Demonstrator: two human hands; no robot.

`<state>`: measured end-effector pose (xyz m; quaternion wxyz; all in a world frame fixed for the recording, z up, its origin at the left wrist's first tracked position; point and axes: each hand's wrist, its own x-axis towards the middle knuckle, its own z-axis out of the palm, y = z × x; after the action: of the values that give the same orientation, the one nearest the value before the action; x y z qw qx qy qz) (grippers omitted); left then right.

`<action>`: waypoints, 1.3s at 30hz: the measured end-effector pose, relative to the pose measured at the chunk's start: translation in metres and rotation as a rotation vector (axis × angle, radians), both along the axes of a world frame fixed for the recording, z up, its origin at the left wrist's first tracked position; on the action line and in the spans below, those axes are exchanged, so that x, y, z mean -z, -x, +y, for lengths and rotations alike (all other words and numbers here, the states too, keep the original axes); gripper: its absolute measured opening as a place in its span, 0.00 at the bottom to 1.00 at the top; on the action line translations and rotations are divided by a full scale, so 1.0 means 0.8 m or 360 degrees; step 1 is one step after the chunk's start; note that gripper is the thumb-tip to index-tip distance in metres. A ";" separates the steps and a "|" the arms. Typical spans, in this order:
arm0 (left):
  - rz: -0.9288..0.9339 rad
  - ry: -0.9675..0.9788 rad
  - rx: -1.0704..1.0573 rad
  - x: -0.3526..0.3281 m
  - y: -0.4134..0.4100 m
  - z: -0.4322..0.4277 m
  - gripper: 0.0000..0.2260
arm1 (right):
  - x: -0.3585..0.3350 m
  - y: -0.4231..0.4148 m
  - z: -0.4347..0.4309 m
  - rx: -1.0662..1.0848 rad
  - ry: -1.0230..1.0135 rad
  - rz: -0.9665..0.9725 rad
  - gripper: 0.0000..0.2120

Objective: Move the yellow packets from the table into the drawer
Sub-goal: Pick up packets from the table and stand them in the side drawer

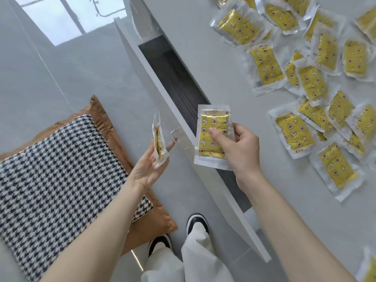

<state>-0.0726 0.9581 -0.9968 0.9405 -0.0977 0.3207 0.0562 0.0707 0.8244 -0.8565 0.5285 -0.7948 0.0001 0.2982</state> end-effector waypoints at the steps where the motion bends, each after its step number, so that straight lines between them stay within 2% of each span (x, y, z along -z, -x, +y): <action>1: 0.0018 -0.0023 -0.0022 -0.013 0.016 0.003 0.10 | -0.004 0.012 0.005 -0.0021 -0.0008 0.0024 0.08; 4: 0.0119 -0.0083 -0.0024 -0.034 0.052 0.004 0.32 | -0.008 0.034 0.011 -0.0064 0.0000 0.0049 0.09; 5: 0.0208 -0.0196 -0.0015 -0.045 0.064 0.008 0.34 | -0.010 0.043 0.014 -0.0072 0.0007 0.0065 0.09; 8: 0.0494 -0.0463 -0.0049 -0.074 0.090 0.021 0.17 | -0.013 0.061 0.012 -0.0082 0.0079 0.0083 0.07; 9: 0.0515 -0.0599 0.0000 -0.087 0.095 0.026 0.15 | -0.012 0.065 0.008 -0.0061 0.0108 0.0092 0.07; 11: 0.0501 -0.0955 0.0235 -0.117 0.093 0.034 0.15 | -0.014 0.070 -0.005 0.0013 0.0170 0.0119 0.06; 13: 0.0616 -0.1283 0.0430 -0.143 0.077 0.037 0.16 | -0.014 0.073 -0.023 0.0088 0.0229 0.0180 0.06; 16: 0.0864 -0.1662 0.0547 -0.169 0.039 0.038 0.14 | -0.002 0.080 -0.053 0.0105 0.0339 0.0307 0.06; 19: 0.0874 -0.1957 0.0699 -0.184 0.003 0.029 0.12 | 0.020 0.095 -0.075 0.0050 0.0387 0.0469 0.08; 21: 0.0869 -0.2040 0.0807 -0.186 -0.010 0.021 0.13 | 0.027 0.104 -0.080 0.0024 0.0348 0.0573 0.09; 25: 0.0872 -0.2113 0.0890 -0.182 -0.014 0.006 0.15 | 0.029 0.110 -0.082 0.0051 0.0244 0.0577 0.08; 31: 0.0925 -0.2350 0.0982 -0.180 0.009 -0.001 0.17 | 0.024 0.137 -0.078 -0.0045 0.0270 0.0648 0.09; 34: 0.0955 -0.2430 0.1077 -0.180 0.025 -0.003 0.19 | 0.026 0.155 -0.073 -0.0095 0.0309 0.0782 0.08; 39: 0.1171 -0.2433 0.1096 -0.174 0.046 -0.006 0.24 | 0.022 0.154 -0.075 0.0257 0.0192 0.0966 0.09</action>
<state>-0.1096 0.9535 -0.8578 0.5524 0.6765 0.4870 -0.0028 -0.0524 0.7641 -0.8738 0.4781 -0.6970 0.2385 0.4782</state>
